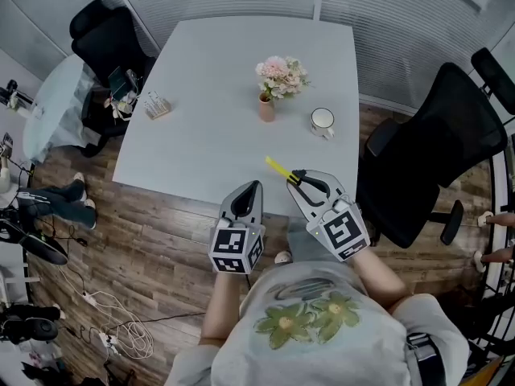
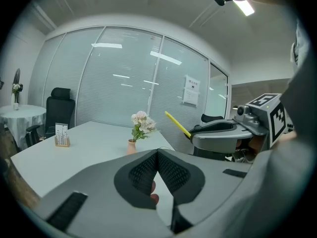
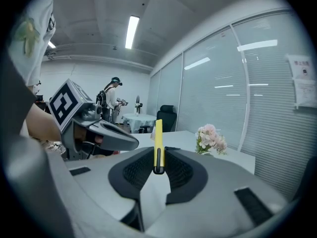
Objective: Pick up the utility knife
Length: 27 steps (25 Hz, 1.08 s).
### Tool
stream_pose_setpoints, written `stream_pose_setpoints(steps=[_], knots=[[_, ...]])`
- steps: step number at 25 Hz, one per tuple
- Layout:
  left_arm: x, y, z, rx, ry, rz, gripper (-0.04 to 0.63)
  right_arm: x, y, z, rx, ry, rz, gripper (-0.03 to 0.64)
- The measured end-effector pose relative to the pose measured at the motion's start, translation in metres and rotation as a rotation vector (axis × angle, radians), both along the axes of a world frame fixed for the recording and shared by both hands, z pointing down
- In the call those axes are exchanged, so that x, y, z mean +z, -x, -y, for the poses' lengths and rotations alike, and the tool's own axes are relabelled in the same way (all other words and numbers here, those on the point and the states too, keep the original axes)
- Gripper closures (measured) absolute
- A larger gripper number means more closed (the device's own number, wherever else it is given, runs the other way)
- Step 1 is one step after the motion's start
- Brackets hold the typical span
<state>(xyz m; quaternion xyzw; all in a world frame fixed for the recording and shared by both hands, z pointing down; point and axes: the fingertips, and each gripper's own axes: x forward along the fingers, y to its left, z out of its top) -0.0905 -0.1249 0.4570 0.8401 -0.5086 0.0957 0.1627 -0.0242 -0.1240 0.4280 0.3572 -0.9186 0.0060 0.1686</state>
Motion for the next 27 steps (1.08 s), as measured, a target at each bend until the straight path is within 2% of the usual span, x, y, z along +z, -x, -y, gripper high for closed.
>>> stream_pose_setpoints(steps=[12,27], knots=[[-0.009,0.005,-0.006,0.01,-0.024,0.006,0.594,-0.013,0.002,-0.01,0.012,-0.028,0.034,0.548],[-0.006,0.027,-0.019,-0.016,-0.014,0.014,0.594,-0.009,0.012,-0.018,0.012,-0.02,0.024,0.548]])
